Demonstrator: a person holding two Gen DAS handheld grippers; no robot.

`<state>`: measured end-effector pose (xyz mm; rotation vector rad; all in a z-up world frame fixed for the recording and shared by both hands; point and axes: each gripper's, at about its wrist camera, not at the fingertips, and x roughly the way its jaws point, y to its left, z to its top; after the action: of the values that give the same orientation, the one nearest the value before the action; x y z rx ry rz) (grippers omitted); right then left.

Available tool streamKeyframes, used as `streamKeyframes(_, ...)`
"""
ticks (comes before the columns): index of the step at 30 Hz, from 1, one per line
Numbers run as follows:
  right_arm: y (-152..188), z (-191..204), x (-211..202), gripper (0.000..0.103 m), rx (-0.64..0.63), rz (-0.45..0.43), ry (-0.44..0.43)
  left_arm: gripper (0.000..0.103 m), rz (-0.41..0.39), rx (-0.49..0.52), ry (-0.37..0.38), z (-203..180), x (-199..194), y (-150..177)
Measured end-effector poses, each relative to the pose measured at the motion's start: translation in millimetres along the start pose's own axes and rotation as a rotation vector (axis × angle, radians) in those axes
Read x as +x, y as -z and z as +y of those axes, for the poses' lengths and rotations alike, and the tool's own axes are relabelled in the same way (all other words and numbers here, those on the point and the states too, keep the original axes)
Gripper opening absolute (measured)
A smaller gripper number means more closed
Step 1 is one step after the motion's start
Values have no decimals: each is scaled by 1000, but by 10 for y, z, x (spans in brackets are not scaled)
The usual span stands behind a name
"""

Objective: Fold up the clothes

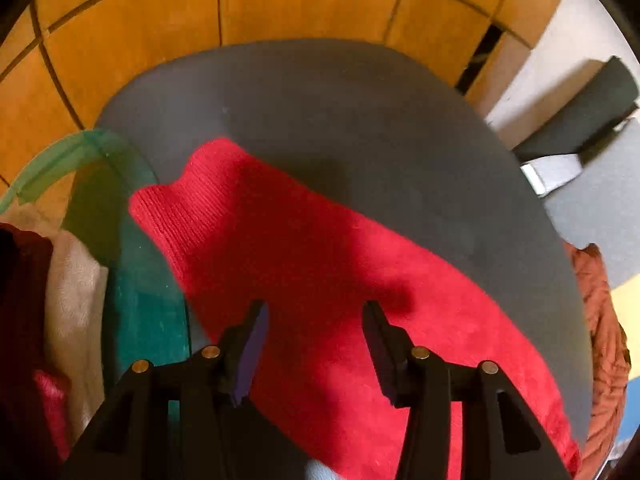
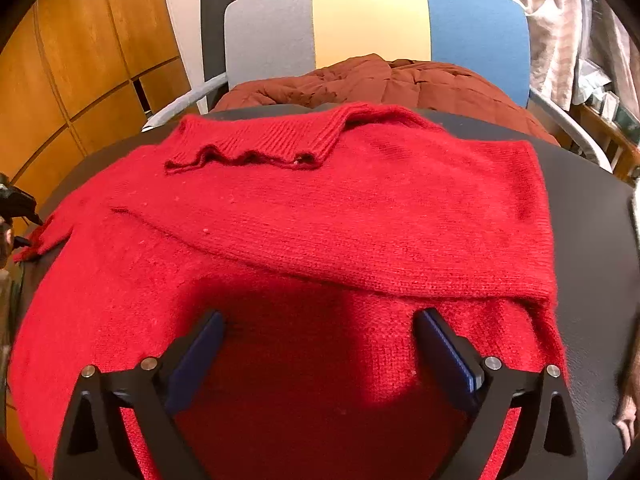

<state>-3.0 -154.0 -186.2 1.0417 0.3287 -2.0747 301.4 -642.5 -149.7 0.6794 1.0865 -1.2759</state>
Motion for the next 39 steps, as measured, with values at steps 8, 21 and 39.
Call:
streamKeyframes(8, -10, 21, 27, 103, -19, 9, 0, 39, 32, 30, 49, 40, 70, -19)
streamKeyframes(21, 5, 8, 25, 103, -18, 6, 0, 7, -21, 208, 500, -446, -637, 415)
streamKeyframes(39, -8, 27, 16, 103, -20, 7, 0, 28, -26, 981, 775, -1162, -1431, 3276)
